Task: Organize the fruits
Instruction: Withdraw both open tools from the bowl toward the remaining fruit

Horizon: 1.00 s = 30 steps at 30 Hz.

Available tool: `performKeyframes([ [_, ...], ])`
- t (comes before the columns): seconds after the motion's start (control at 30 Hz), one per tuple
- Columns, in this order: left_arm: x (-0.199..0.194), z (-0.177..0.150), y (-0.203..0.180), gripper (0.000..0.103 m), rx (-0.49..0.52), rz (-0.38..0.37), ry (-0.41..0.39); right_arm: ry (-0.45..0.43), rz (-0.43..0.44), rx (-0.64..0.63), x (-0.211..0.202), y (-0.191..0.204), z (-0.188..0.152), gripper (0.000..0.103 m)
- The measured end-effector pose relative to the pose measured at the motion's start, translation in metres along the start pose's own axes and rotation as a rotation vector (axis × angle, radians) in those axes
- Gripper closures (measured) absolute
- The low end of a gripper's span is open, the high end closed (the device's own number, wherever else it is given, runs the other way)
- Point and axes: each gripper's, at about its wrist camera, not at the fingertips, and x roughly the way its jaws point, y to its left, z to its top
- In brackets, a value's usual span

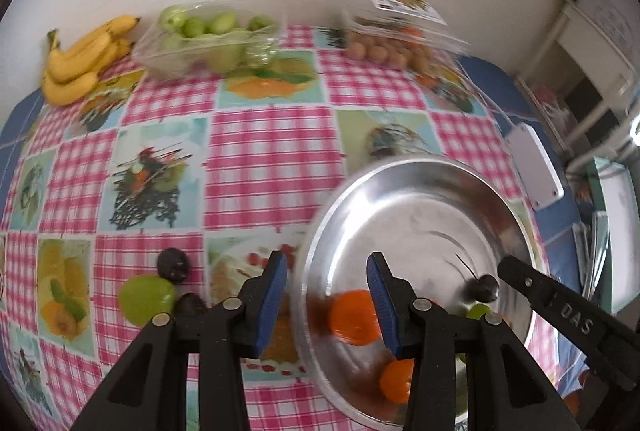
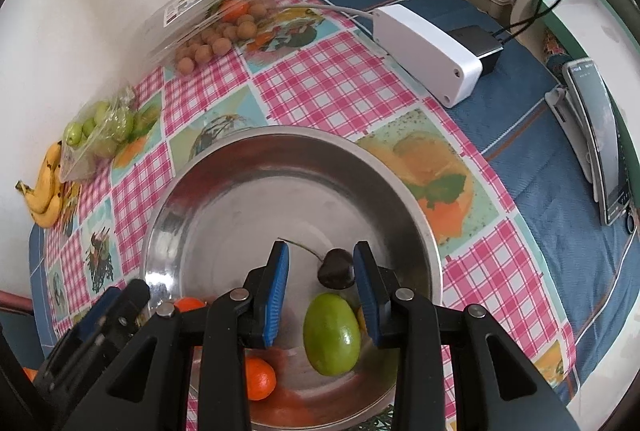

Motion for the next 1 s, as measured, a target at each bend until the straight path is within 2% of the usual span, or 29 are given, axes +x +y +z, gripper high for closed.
performKeyframes([
  [0.3,0.003,0.000,0.015,0.057,-0.036,0.021,0.007,0.003,-0.008,-0.023,0.003,0.005,0.000,0.069],
  [0.33,0.004,-0.001,0.016,0.054,-0.037,0.026,0.012,0.005,-0.013,-0.026,0.003,0.005,0.000,0.069],
  [0.4,0.005,-0.002,0.016,0.045,-0.040,0.036,0.019,0.013,-0.031,-0.033,0.005,0.007,0.000,0.061],
  [0.43,0.006,-0.002,0.017,0.044,-0.041,0.041,0.021,0.018,-0.044,-0.037,0.006,0.007,-0.001,0.053],
  [0.53,0.008,-0.003,0.017,0.040,-0.036,0.062,0.029,0.026,-0.062,-0.050,0.009,0.009,-0.001,0.051],
  [0.8,0.016,-0.004,0.023,0.025,-0.050,0.104,0.049,0.032,-0.084,-0.081,0.013,0.013,-0.002,0.027],
  [0.9,0.017,-0.004,0.026,0.023,-0.053,0.113,0.051,0.033,-0.085,-0.093,0.014,0.016,-0.002,0.027],
  [0.97,0.017,-0.004,0.026,0.019,-0.057,0.116,0.051,0.036,-0.087,-0.097,0.015,0.016,-0.002,0.026],
  [1.0,0.018,-0.004,0.027,0.013,-0.059,0.116,0.049,0.037,-0.088,-0.099,0.015,0.016,-0.002,0.026],
])
